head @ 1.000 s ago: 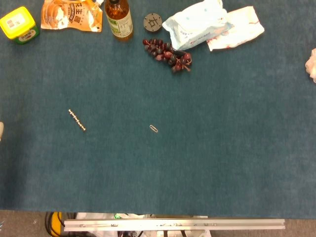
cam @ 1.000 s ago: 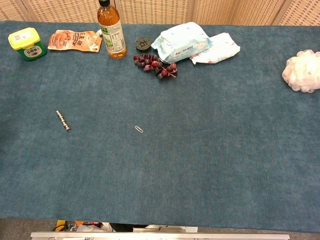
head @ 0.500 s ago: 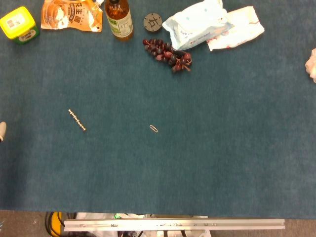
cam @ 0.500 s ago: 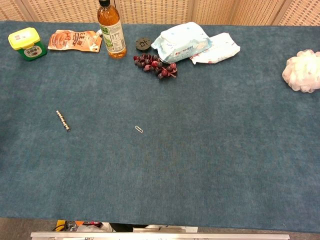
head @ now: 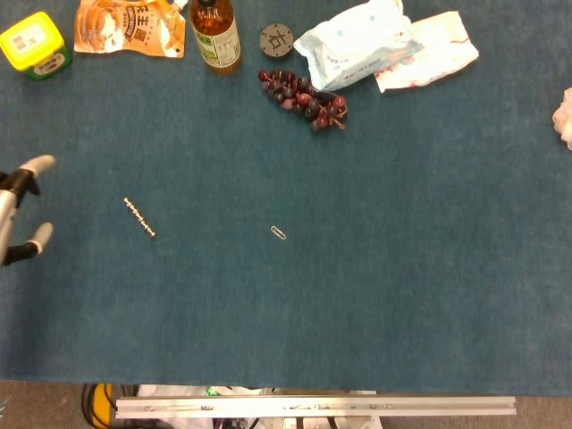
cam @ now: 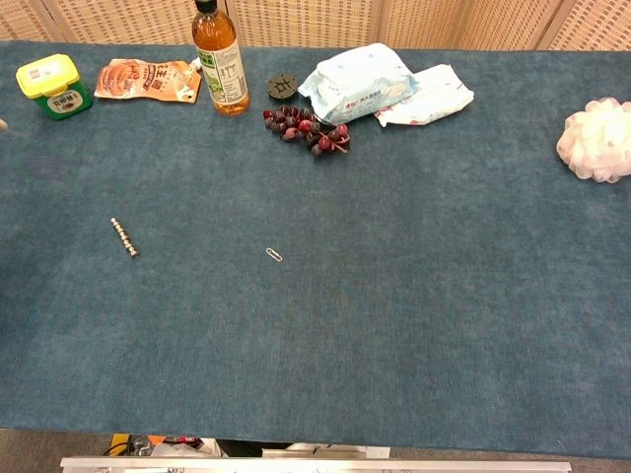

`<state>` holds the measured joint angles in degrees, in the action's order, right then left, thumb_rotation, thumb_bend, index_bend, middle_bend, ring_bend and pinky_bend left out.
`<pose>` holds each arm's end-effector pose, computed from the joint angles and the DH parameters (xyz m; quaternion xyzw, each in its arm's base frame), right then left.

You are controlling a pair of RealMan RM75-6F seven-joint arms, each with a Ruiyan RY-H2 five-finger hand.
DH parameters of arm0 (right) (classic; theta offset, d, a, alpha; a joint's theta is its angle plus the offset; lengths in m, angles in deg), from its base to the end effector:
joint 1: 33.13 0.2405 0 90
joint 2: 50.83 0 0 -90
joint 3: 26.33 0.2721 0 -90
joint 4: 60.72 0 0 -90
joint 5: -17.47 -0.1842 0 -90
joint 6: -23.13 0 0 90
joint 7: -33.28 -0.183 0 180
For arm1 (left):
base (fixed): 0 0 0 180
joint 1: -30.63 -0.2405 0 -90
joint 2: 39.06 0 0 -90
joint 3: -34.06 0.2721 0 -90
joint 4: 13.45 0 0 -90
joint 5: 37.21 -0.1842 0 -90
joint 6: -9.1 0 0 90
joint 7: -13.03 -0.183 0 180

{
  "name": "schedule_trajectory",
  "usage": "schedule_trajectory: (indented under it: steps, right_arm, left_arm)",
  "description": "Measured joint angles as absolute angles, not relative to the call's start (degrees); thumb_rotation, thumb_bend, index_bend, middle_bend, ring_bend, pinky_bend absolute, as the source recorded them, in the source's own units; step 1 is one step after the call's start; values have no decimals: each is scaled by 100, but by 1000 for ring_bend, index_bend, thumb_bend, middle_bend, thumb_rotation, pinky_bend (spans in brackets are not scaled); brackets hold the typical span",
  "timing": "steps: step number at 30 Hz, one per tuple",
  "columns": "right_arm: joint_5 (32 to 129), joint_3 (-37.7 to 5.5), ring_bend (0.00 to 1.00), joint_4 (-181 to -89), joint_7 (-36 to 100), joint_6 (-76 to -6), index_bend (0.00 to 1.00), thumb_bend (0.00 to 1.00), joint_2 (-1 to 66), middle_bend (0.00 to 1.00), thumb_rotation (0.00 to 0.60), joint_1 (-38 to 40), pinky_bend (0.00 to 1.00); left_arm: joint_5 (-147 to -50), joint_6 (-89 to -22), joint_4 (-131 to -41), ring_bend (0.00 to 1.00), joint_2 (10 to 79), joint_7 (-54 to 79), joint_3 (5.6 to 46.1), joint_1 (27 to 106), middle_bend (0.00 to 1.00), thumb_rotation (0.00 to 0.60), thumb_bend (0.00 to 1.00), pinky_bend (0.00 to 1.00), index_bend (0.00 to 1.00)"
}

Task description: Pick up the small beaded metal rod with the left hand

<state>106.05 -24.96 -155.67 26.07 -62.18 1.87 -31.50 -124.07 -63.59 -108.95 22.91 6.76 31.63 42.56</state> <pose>-0.3187 -0.1962 0.2431 0.6034 -0.3928 0.3658 0.5897 -0.2915 0.2501 0.1583 -0.6852 -0.3742 -0.3324 0.5292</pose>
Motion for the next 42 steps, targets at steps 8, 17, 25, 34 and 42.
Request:
schedule_trajectory:
  steps: [8,17,25,34,42]
  right_arm:
    - [10584,-2495,0,-15572,2616,-6216,0,284,173,1,600,-3155,85]
    - [10544,-2505,0,-15572,2646,-6183,0,284,195,1,600,-3161,85]
    - [10501,-2498,0,-15608,2696,-6222,0,284,175,1,600,-3196,85]
    - [10472,-2494,0,-15621,2732,-6205,0,284,175,0,600,-3201,85]
    - [10464,-2492,0,-15646,2768,-6205,0,284,171,1,600,-3207,85]
  left_arm:
    - [-12423,-5176,-10803,633,2174,601,3230,5017,650,600,281,635,189]
    - [-12510,-4221,-10195,832,2441,730,3291,5779,853,600,281,850,271]
    - [-12562,-3976,-9699,901,2871,729,3361,6091,915,600,281,918,358]
    - [-12503,-3901,-9340,914,3179,612,3468,6224,927,600,280,929,376]
    - [-12464,-3874,-9183,920,3410,403,3539,6313,935,600,280,930,381]
